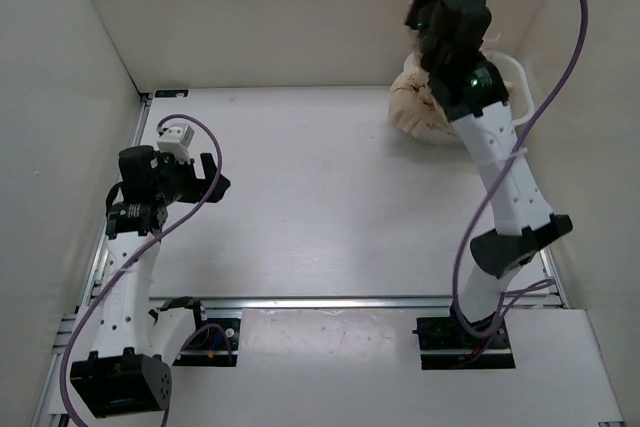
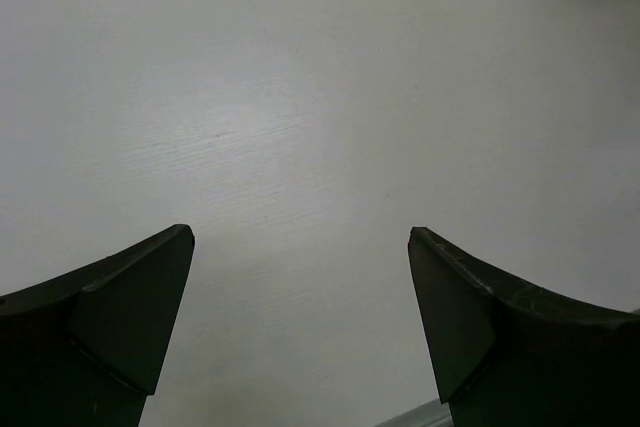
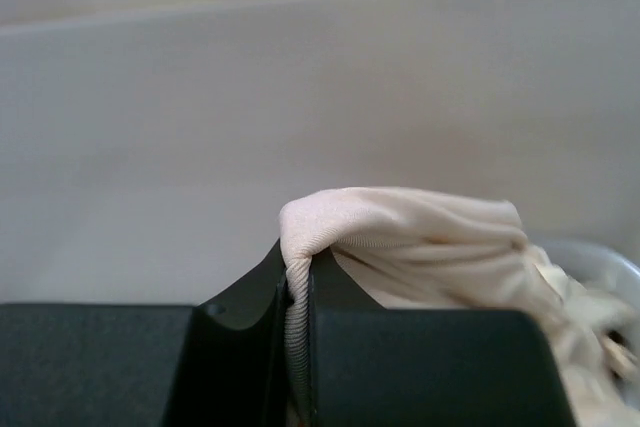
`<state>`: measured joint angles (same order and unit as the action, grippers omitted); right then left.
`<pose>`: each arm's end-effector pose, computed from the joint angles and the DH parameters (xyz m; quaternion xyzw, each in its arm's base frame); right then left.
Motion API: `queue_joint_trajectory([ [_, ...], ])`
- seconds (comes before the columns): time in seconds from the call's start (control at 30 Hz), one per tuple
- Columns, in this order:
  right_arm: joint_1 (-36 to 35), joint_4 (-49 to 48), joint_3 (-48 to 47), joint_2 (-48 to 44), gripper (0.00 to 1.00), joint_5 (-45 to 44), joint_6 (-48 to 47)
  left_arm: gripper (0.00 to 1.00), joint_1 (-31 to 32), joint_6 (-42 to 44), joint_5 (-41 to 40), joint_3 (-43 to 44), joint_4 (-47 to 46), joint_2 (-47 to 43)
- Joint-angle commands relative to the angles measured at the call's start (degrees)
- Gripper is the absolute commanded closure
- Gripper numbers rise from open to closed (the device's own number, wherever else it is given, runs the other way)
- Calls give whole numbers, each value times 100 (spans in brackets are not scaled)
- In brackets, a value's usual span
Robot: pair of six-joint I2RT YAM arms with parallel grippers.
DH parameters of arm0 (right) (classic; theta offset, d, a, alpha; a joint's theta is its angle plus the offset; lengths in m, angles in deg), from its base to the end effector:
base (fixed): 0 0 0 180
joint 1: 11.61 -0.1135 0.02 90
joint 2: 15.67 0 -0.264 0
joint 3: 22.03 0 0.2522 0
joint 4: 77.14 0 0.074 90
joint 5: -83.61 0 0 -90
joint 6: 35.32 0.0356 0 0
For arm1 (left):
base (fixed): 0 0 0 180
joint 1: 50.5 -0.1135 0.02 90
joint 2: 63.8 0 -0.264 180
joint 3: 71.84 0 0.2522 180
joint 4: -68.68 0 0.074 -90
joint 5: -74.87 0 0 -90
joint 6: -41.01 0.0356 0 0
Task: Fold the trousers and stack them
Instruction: Grab the trousers from the pile
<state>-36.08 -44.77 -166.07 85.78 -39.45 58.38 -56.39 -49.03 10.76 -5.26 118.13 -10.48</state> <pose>0.3360 0.1316 0.5613 0.1039 0.6441 0.0020 0.7579 0.1939 0.0044 0.3205 0.0563 0.8732 -0.1770 0.4506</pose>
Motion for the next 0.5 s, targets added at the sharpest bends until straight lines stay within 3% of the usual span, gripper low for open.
queue_joint_trajectory([
  [0.0, -1371, -894, -137, -398, 100, -438, -1116, 0, -87, 3, -312, -26, -307, -462],
  [0.2, -2894, -1000, -499, -169, 100, -509, -1004, 0, -158, 3, -1102, 483, -605, -603],
  [0.33, -3029, -571, -499, 111, 100, -456, 187, 0, -211, 3, -1376, 817, -668, -603],
  [0.47, -3029, 316, 106, 375, 100, -772, 867, 0, -211, 3, -1376, 897, -668, -499],
])
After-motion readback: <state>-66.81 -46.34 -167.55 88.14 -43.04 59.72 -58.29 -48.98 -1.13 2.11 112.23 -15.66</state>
